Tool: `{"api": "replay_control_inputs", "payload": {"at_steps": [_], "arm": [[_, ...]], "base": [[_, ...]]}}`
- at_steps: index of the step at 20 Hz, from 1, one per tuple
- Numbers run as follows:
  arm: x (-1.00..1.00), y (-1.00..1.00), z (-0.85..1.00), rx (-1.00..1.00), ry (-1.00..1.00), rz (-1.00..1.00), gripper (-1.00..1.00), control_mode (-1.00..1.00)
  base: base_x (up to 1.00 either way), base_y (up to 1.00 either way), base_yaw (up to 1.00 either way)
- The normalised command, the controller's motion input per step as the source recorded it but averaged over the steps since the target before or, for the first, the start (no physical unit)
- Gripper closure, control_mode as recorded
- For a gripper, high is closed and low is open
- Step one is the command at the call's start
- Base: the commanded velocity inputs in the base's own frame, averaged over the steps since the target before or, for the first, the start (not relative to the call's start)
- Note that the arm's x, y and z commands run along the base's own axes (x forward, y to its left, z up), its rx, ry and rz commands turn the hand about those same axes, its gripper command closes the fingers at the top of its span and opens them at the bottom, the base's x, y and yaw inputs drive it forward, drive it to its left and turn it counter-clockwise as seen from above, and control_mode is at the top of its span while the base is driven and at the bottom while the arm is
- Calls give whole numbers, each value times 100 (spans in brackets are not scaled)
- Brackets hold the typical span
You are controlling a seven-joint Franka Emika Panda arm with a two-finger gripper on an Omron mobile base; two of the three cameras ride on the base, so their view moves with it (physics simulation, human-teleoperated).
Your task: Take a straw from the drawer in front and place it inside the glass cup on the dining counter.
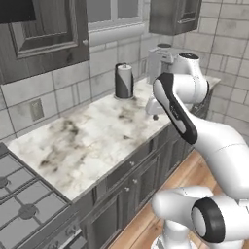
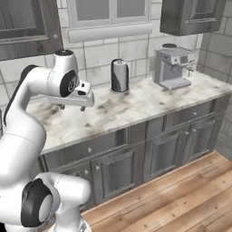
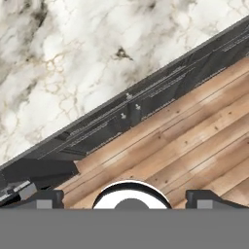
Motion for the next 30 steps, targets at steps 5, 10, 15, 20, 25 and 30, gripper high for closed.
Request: {"api": "replay_control_inputs", "payload": {"at_steps": [5,10,15,20,25,30], "arm": [[0,0,0,0,0,0,-100,100],[0,0,0,0,0,0,-100,100],[0,0,0,0,0,0,-100,100],[0,0,0,0,0,0,-100,100],[-14,7,-4,7,0,-23,-100,-100],[9,-74,-4,32,3,-13,-100,-100]], "base": [[-45,44,-24],[-47,49,-24],[-43,48,-24],[-35,41,-24],[0,0,0],[0,0,0]]}}
